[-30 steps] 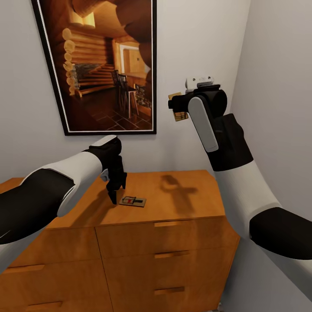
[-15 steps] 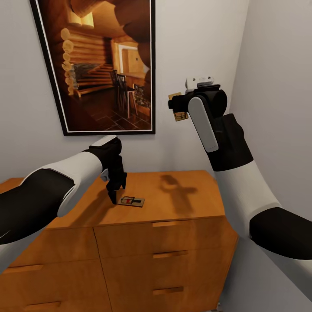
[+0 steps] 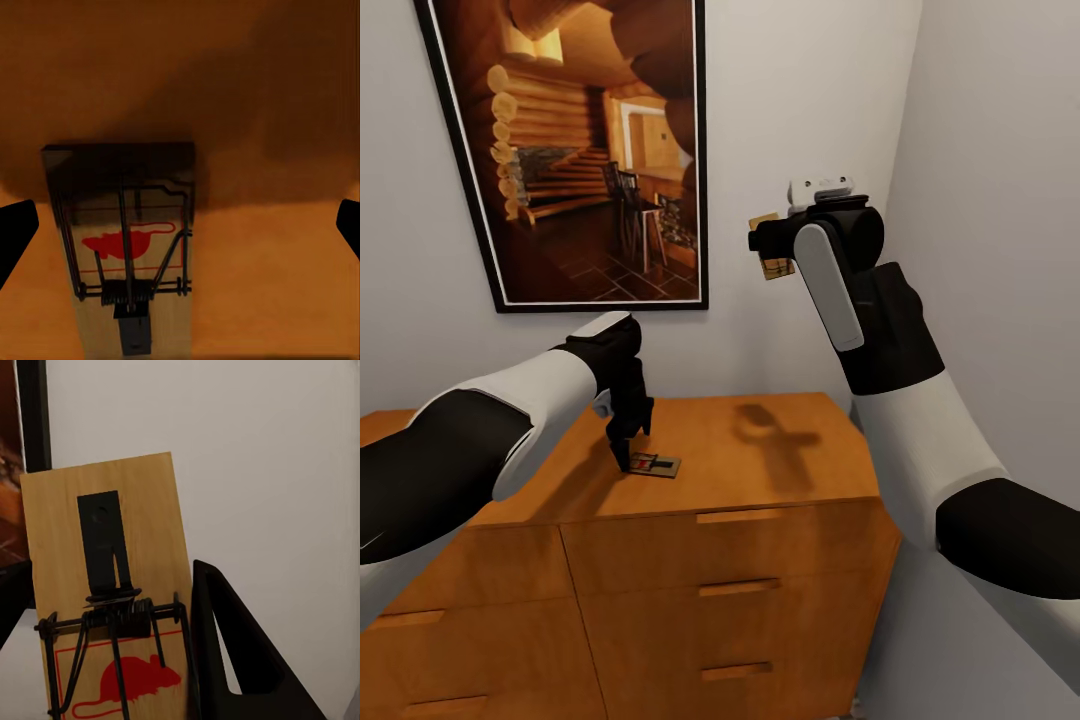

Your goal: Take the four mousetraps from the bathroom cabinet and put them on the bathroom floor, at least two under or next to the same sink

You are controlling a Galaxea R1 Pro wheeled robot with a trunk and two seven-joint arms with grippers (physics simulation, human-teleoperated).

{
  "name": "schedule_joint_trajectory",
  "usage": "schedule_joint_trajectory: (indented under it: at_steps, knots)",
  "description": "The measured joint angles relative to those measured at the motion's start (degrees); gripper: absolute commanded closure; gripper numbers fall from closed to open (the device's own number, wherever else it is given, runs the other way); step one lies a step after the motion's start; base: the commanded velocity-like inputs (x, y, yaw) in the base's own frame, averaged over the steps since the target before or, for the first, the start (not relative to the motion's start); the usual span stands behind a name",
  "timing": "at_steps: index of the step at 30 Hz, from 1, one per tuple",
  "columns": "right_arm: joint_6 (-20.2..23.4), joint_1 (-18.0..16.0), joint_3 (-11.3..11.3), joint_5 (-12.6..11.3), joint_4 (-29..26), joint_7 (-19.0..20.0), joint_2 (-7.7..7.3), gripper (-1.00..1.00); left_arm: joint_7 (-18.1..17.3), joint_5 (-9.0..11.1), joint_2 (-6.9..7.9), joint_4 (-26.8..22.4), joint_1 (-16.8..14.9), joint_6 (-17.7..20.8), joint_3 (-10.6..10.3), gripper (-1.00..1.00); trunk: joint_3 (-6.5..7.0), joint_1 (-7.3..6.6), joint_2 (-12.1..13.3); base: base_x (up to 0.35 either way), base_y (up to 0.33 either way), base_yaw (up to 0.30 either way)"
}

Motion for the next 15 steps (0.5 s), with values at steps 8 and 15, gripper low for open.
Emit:
schedule_joint_trajectory:
  at_steps: [8, 15]
  knots:
    - [0.0, 0.0, 0.1, 0.0, 0.0, 0.0, 0.01, 1.0, 0.0, 0.0, 0.0, -0.1, 0.0, 0.0, 0.0, -1.0, 0.0, -0.01, 0.0, 0.102, -0.078, 0.0]
    - [0.0, 0.0, 0.0, 0.0, 0.0, 0.0, 0.0, 1.0, 0.0, 0.1, 0.01, -0.1, 0.0, 0.0, -0.1, -1.0, 0.0, 0.0, 0.0, 0.018, -0.014, 0.0]
